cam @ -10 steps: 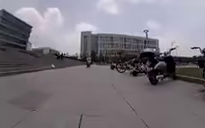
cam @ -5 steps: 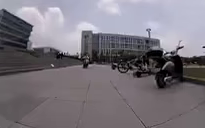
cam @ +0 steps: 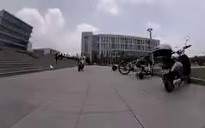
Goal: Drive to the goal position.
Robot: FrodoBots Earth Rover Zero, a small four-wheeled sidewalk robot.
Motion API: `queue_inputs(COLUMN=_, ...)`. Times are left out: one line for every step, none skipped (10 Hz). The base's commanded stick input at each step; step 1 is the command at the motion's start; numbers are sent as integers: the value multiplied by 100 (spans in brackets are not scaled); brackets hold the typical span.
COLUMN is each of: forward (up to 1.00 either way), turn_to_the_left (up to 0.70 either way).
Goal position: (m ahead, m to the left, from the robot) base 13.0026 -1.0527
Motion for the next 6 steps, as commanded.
queue_inputs(forward=70, turn_to_the_left=0)
queue_inputs(forward=70, turn_to_the_left=0)
queue_inputs(forward=70, turn_to_the_left=0)
queue_inputs(forward=70, turn_to_the_left=0)
queue_inputs(forward=70, turn_to_the_left=0)
queue_inputs(forward=70, turn_to_the_left=0)
